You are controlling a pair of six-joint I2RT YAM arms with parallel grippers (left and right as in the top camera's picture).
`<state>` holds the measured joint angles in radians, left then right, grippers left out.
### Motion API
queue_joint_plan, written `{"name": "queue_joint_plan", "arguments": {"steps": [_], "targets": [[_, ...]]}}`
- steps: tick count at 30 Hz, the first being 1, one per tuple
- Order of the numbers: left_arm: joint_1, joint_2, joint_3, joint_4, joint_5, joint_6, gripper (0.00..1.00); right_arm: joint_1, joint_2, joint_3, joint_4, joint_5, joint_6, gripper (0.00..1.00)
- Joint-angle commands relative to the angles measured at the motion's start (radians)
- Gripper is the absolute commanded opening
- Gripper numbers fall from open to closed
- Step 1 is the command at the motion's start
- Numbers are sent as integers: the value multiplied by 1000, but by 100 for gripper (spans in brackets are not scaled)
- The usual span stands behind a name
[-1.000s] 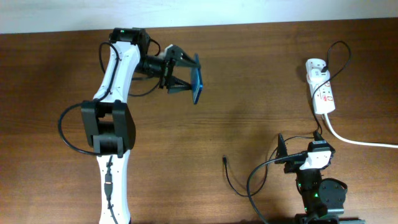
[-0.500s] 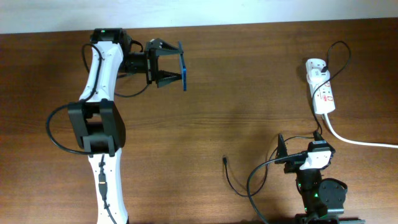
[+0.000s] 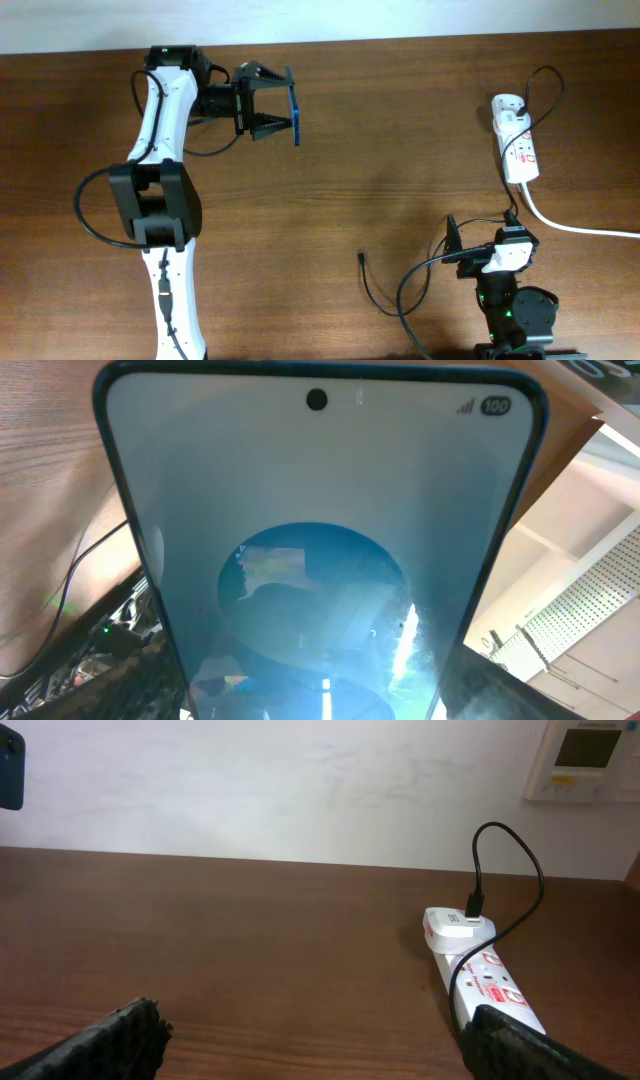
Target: Plug charger to phone and switch on socket
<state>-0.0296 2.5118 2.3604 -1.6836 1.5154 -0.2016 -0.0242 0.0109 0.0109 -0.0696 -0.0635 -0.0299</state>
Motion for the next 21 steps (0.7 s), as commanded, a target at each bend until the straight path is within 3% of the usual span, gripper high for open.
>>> {"name": "queue_joint_plan", "arguments": {"steps": [1,21], "targets": [[4,-1,24,-5,59,14,80,6,-7,-5,-6,8,4,98],[4,-1,24,-5,59,17,80,6,-8,-5,-6,8,4,98]]}}
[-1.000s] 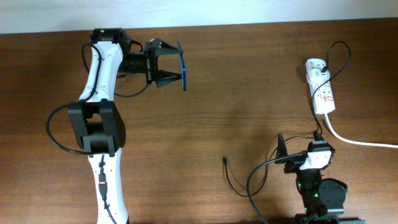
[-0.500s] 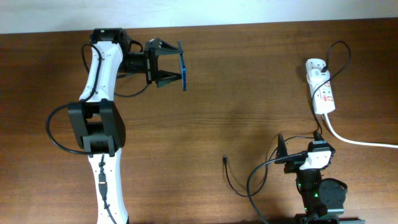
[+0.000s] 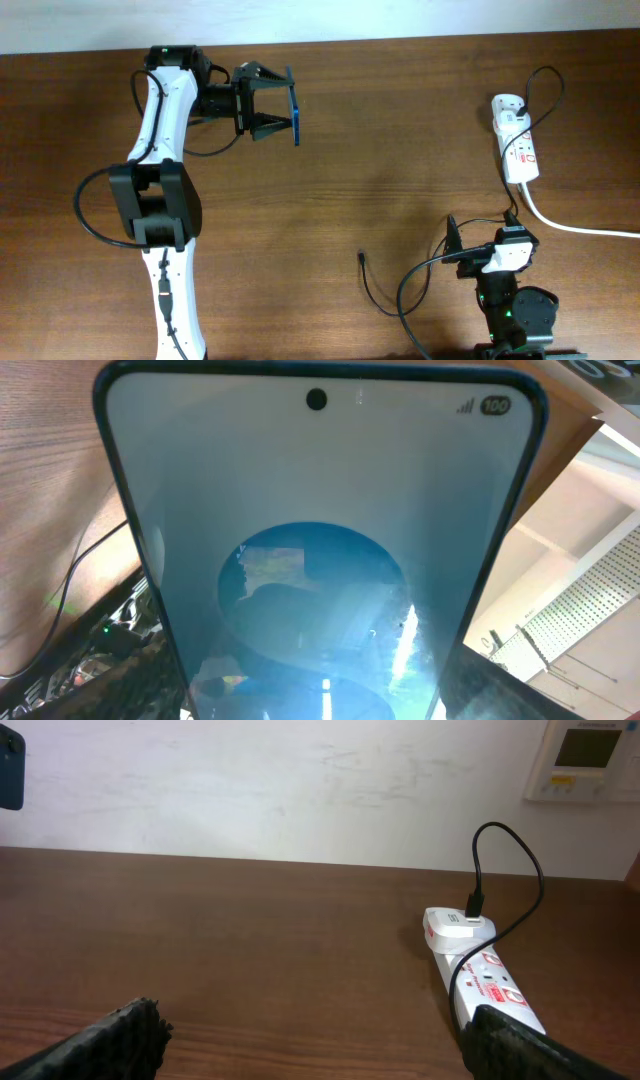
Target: Plug charger to phone and switch on socket
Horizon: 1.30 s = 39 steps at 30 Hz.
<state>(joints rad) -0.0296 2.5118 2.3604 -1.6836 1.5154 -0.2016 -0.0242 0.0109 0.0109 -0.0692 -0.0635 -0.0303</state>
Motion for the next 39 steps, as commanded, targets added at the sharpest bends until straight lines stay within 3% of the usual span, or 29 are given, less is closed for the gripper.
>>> {"name": "queue_joint_plan", "arguments": {"steps": [1,39], "targets": [[4,-1,24,-5,59,17,79,6,-8,-5,-6,8,5,98],[4,-1,24,-5,59,17,80,6,-8,-5,-6,8,5,98]]}}
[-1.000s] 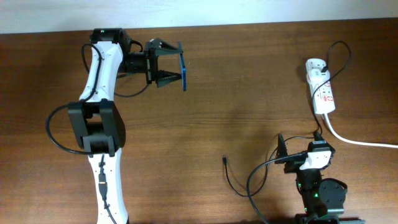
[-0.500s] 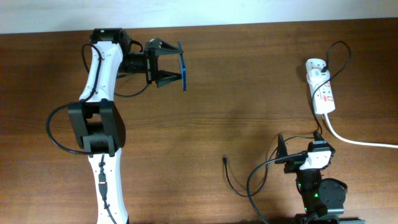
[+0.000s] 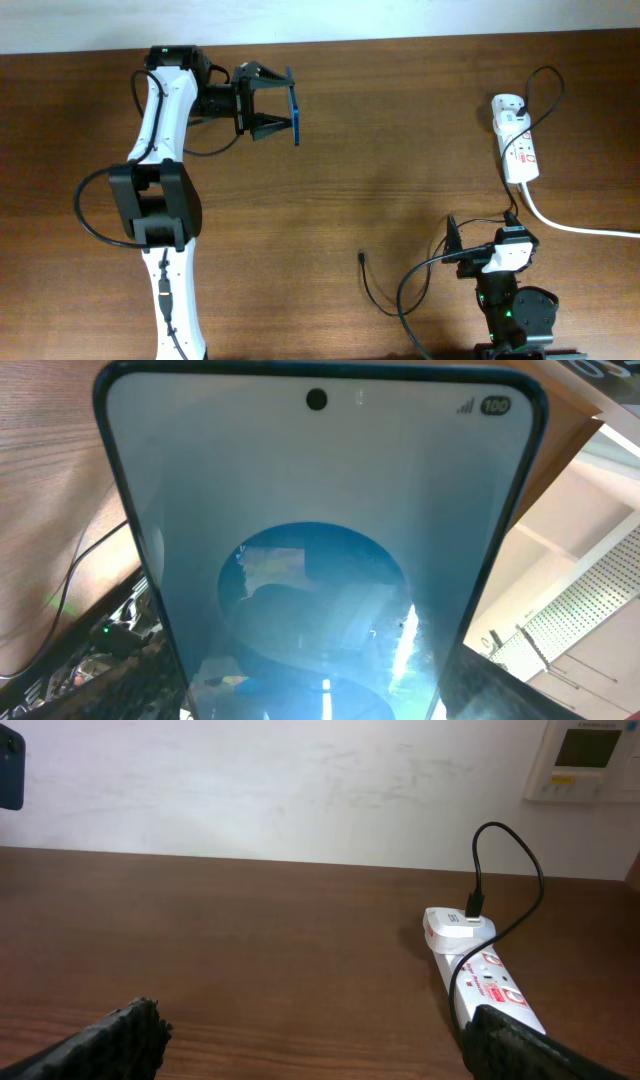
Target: Plug charger to phone and switch on socket
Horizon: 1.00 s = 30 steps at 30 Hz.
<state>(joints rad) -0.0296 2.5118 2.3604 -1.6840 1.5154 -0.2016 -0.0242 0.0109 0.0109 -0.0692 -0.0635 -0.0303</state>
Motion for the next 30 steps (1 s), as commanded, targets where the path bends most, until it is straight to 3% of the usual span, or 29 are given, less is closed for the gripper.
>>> {"name": "queue_joint_plan", "arguments": {"steps": [1,10,13,16,21,23,25,30], "targets": [[4,-1,24,-5,59,17,80,6,-8,-5,-6,8,5,98],[4,-1,24,-5,59,17,80,6,-8,-5,-5,5,6,98],[4,-1,24,-5,59,17,80,6,-7,-5,13,-192,189,98],[4,-1,24,-5,59,17,80,6,-8,-5,24,-402,480,98],[4,-1,24,-5,59,17,80,6,-8,-5,155,-471,732,98],[5,-1,24,-5,59,16,80,6,-8,-2,272,-529,716,98],[5,-1,24,-5,59,16,80,2,-7,42,246,-530,677,98],[5,-1,24,-5,59,16,79,3,43,306,-254,-302,416,98]]}}
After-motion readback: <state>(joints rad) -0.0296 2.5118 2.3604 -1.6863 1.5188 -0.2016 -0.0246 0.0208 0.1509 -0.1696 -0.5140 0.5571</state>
